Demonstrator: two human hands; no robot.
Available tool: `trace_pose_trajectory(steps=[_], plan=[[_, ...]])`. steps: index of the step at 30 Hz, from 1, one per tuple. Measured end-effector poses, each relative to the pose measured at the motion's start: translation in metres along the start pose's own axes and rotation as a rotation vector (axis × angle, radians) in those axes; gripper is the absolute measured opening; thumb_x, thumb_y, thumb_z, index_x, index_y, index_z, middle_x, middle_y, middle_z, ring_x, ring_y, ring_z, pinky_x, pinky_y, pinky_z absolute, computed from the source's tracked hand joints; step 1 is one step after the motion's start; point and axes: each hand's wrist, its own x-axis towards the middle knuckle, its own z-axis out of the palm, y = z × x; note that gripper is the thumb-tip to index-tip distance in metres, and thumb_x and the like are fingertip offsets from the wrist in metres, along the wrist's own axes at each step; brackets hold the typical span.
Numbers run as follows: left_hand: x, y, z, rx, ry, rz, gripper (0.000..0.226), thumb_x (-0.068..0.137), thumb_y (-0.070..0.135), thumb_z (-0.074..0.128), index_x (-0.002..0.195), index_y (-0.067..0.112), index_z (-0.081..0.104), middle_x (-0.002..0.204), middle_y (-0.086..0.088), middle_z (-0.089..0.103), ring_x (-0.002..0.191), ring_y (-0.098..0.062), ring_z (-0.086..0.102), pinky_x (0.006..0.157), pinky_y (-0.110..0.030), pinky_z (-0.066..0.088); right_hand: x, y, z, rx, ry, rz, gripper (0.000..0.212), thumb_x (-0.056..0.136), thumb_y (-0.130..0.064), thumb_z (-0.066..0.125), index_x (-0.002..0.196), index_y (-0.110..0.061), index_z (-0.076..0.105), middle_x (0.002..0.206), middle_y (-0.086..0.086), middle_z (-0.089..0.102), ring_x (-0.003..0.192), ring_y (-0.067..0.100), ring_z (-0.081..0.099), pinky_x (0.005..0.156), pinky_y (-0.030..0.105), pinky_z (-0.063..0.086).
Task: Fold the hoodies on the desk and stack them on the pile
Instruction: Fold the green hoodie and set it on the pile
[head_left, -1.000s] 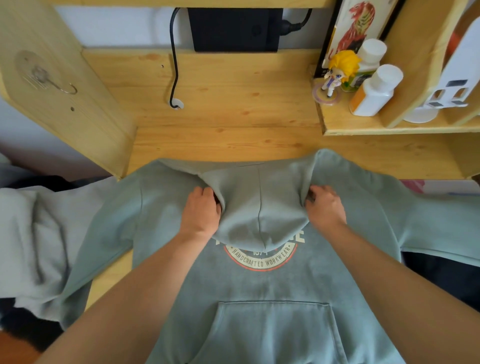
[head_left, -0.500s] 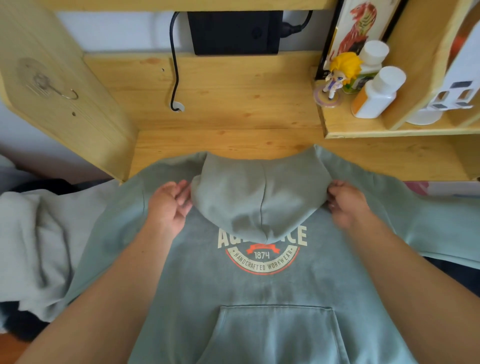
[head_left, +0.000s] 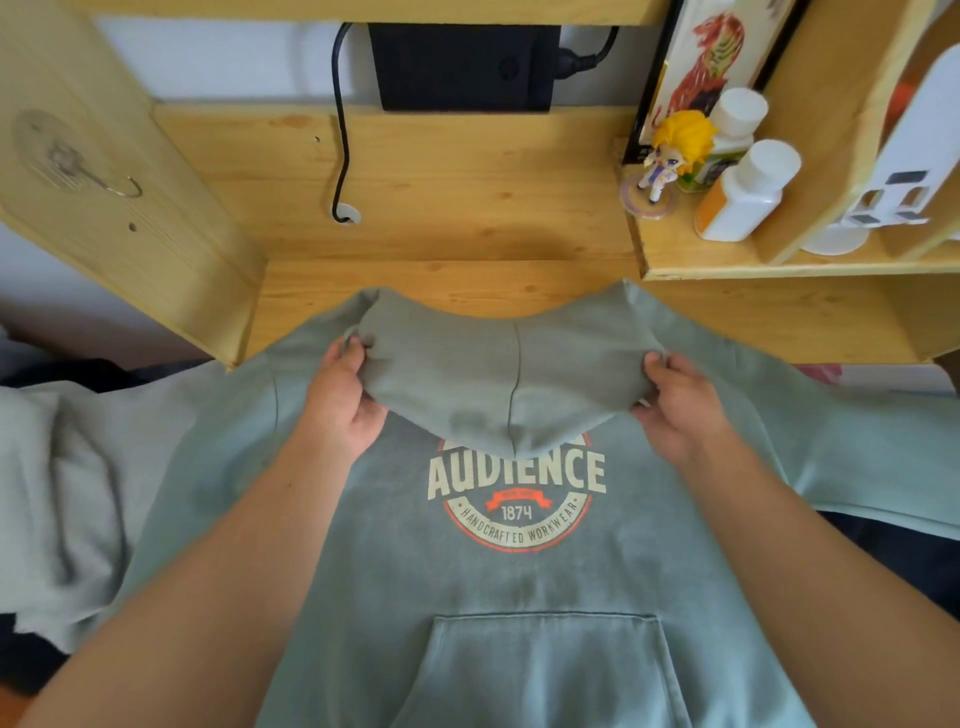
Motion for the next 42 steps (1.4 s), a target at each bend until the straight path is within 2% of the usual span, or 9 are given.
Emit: trace_pose_trajectory(steps=[4, 9, 12, 15, 23, 28, 32, 36, 42], plan=[[-0.003, -0.008, -0.005, -0.053, -0.074, -0.123, 0.036, 0.111, 0.016, 0.031, 0.128, 0.019, 0.063, 0.126, -0.007, 0.072, 0.114, -0.024, 0.07, 0.095, -0.043, 0.056, -0.002, 0.001, 0.004, 0.25, -0.075, 0.117, 0.026, 0.104, 0.002, 0.037, 0.111, -0.006, 0.061, 0.104, 0.01, 0.077, 0.097, 0.023, 0.074, 0.089, 0.044, 0.059], [-0.003, -0.012, -0.011, 0.398, 0.29, -0.141, 0.03, 0.102, 0.0, 0.046, 0.116, 0.019, 0.064, 0.125, -0.008, 0.07, 0.096, -0.022, 0.069, 0.072, -0.038, 0.057, -0.007, 0.006, -0.003, 0.063, 0.058, 0.3, 0.051, 0.09, 0.018, 0.026, 0.103, -0.013, 0.064, 0.103, 0.008, 0.07, 0.093, 0.024, 0.066, 0.062, 0.036, 0.063], [-0.009, -0.004, -0.001, 0.257, 0.194, -0.252, 0.026, 0.101, 0.036, 0.062, 0.118, 0.017, 0.066, 0.114, -0.005, 0.075, 0.102, -0.02, 0.072, 0.086, -0.041, 0.058, -0.008, -0.005, 0.002, 0.126, 0.08, 0.369, 0.015, 0.098, -0.016, 0.053, 0.108, -0.016, 0.064, 0.103, 0.006, 0.072, 0.096, 0.023, 0.069, 0.084, 0.043, 0.058], [-0.013, 0.001, 0.014, 0.28, 0.042, -0.318, 0.036, 0.094, 0.041, 0.07, 0.123, 0.02, 0.066, 0.113, -0.002, 0.077, 0.104, -0.019, 0.074, 0.091, -0.041, 0.059, -0.008, -0.017, 0.014, 0.046, -0.013, 0.399, 0.033, 0.091, -0.044, 0.069, 0.115, -0.021, 0.066, 0.11, 0.004, 0.076, 0.102, 0.022, 0.072, 0.095, 0.047, 0.054], [-0.026, 0.0, 0.012, 0.094, 0.043, -0.269, 0.022, 0.103, 0.033, 0.057, 0.114, 0.019, 0.07, 0.101, -0.003, 0.078, 0.084, -0.02, 0.076, 0.074, -0.035, 0.063, -0.017, -0.011, 0.015, 0.231, -0.032, 0.363, 0.038, 0.092, -0.011, 0.059, 0.129, -0.006, 0.061, 0.124, 0.016, 0.07, 0.093, 0.026, 0.075, 0.068, 0.042, 0.063], [-0.045, -0.051, -0.048, 1.334, 0.412, 0.372, 0.034, 0.089, 0.02, 0.073, 0.119, 0.004, 0.063, 0.116, -0.024, 0.061, 0.107, -0.04, 0.06, 0.088, -0.044, 0.047, -0.031, 0.043, -0.006, -0.433, 0.398, 0.005, 0.055, 0.088, 0.007, 0.053, 0.138, -0.013, 0.054, 0.129, 0.015, 0.062, 0.108, 0.029, 0.062, 0.083, 0.036, 0.053], [-0.07, -0.084, -0.02, 1.818, -0.051, 1.012, 0.056, 0.092, 0.034, 0.058, 0.143, 0.011, 0.054, 0.145, -0.023, 0.047, 0.138, -0.043, 0.041, 0.115, -0.051, 0.035, -0.054, 0.049, 0.023, -1.103, 0.445, -0.856, 0.059, 0.078, 0.002, 0.056, 0.137, -0.003, 0.053, 0.139, 0.024, 0.047, 0.12, 0.042, 0.045, 0.103, 0.047, 0.035], [-0.055, -0.111, -0.003, 2.14, -0.385, 0.913, 0.064, 0.096, 0.058, 0.047, 0.154, 0.031, 0.043, 0.167, -0.011, 0.026, 0.155, -0.04, 0.015, 0.123, -0.06, 0.014, -0.048, 0.076, 0.054, -1.647, -0.024, -0.978, 0.058, 0.1, -0.036, 0.047, 0.154, -0.019, 0.036, 0.162, 0.017, 0.025, 0.149, 0.042, 0.02, 0.122, 0.054, 0.019], [-0.033, -0.111, -0.007, 2.337, -0.396, 0.496, 0.079, 0.087, 0.085, 0.016, 0.157, 0.053, -0.002, 0.172, 0.0, -0.007, 0.156, -0.037, -0.01, 0.118, -0.067, -0.001, 0.003, 0.08, 0.012, -1.951, -0.014, -0.57, 0.077, 0.095, -0.07, 0.014, 0.161, -0.031, 0.016, 0.17, 0.006, 0.009, 0.155, 0.036, 0.003, 0.123, 0.058, 0.008]])
